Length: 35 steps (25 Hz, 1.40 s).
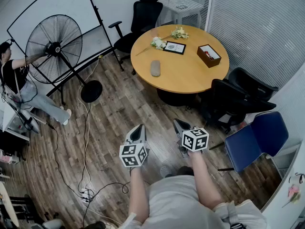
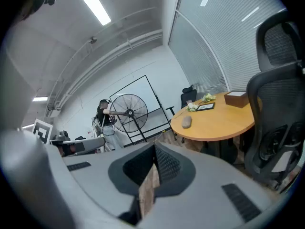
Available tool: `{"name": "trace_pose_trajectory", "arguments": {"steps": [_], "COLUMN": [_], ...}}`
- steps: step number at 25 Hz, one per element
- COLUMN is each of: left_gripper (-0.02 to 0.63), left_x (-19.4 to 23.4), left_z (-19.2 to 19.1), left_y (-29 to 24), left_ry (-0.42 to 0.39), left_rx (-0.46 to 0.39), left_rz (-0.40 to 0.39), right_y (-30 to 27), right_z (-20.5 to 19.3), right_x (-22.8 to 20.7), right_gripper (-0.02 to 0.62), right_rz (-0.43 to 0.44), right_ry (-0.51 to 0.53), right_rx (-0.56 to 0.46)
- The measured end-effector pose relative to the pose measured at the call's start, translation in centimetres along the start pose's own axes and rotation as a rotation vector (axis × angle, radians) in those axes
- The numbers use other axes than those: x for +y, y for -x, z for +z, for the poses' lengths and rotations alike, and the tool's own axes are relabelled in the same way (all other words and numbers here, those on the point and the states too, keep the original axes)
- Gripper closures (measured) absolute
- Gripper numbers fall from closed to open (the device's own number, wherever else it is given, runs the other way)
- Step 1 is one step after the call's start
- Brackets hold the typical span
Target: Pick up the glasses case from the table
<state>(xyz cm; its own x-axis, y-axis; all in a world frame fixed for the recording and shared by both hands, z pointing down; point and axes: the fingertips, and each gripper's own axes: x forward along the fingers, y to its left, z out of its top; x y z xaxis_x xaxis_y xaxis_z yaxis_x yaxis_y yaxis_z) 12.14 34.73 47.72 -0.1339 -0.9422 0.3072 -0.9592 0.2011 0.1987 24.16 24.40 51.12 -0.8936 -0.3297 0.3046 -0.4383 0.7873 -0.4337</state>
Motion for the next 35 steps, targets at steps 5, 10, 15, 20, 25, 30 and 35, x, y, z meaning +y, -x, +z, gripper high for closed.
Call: {"name": "trace_pose_trajectory", "arguments": {"steps": [5,10,15,20,25,30,35], "left_gripper": [0.597,0.597,0.597,0.595,0.595,0.520,0.474], "left_x": [0.5,1.4,2.1,2.8,3.6,4.7,7.2], "left_z": [0.4,1.1,1.2,0.7,0.5,0.8,1.7], "left_y": [0.0,-0.1,0.1,0.9,1.3,1.3,0.8], "left_ry": [0.002,0.009,0.021,0.029,0.035,0.032,0.042], "left_rx": [-0.013,-0.030,-0.035,-0.041,-0.045,-0.044,-0.060], "left_rz": [0.004,0.011,0.009,0.010,0.013,0.026,0.069], "right_y": [-0.4,-1.1,-1.4,-1.7,-2.3,-3.7,-6.5], "right_z": [0.1,0.8,1.4,0.6,-0.5,0.3,1.1], "right_x": [0.3,0.8,1.3,1.5,1.8,1.8,2.3], "right_gripper": [0.597,0.598,0.596,0.534,0.467,0.422,0.395], "right_rz": [0.005,0.007,0.015,0.022,0.043,0.064,0.107], "right_ry": [0.008,0.025,0.003,-0.013,0.004,0.004,0.020], "right_rx": [-0.003,-0.013,-0.029,-0.020,0.032,0.046,0.067]}}
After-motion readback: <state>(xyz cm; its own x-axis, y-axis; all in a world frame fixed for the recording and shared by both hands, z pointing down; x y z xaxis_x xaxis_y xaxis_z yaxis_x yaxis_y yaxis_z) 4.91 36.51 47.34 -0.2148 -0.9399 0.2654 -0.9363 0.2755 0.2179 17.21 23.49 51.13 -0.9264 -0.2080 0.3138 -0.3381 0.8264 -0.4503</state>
